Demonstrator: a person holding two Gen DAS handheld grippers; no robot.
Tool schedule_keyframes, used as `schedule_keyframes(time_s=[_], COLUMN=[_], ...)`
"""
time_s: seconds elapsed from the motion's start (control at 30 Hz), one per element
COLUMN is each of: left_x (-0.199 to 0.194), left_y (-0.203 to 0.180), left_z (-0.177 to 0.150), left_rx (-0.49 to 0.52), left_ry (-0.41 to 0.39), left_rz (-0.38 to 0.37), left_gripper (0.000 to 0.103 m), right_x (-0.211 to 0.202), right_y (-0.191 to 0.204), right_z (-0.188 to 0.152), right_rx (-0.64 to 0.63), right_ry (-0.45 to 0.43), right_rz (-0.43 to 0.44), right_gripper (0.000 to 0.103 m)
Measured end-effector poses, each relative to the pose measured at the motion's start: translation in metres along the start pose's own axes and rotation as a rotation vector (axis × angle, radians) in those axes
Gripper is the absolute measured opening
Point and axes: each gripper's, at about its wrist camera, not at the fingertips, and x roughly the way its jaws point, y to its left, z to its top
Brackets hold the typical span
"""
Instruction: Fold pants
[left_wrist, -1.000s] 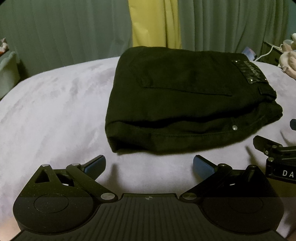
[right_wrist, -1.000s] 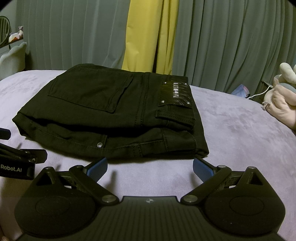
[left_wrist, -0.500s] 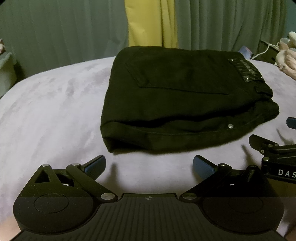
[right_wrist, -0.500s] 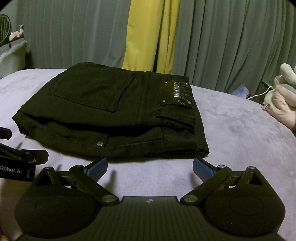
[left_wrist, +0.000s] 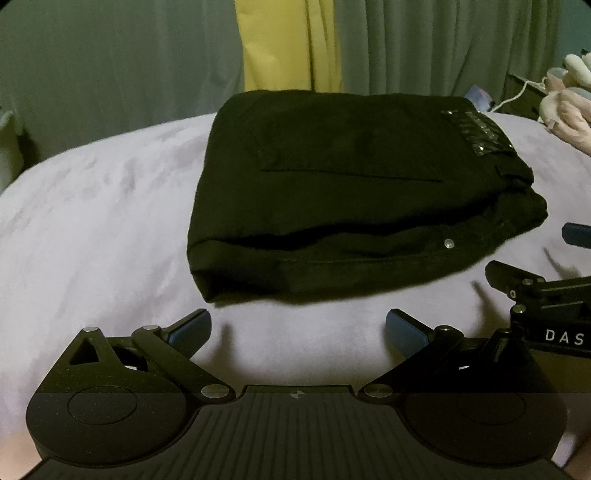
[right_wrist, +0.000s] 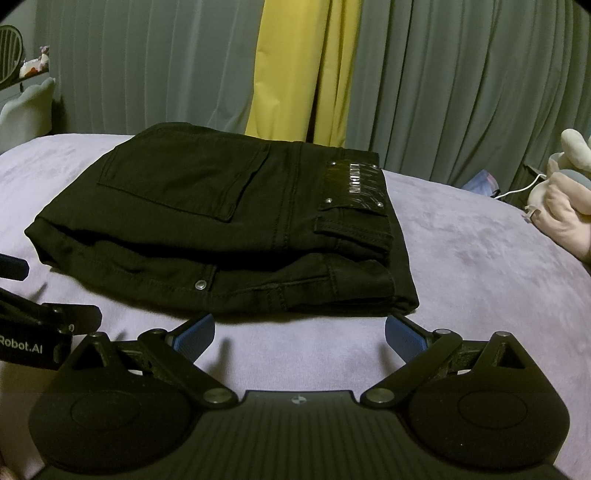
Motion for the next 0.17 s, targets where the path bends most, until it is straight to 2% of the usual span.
schedule_keyframes(time_s=[0.17], left_x=[0.0002], left_y=[-0.0025], left_z=[0.0], left_rx=[0.007], left_ry=[0.005], left_rz=[-0.001], left_gripper=[0.103], right_x=[0.0], right_y=[0.0004], right_z=[-0.0001], right_rx=[0.0], right_ry=[-0.001], right_rz=[0.0], right_gripper=[0.099])
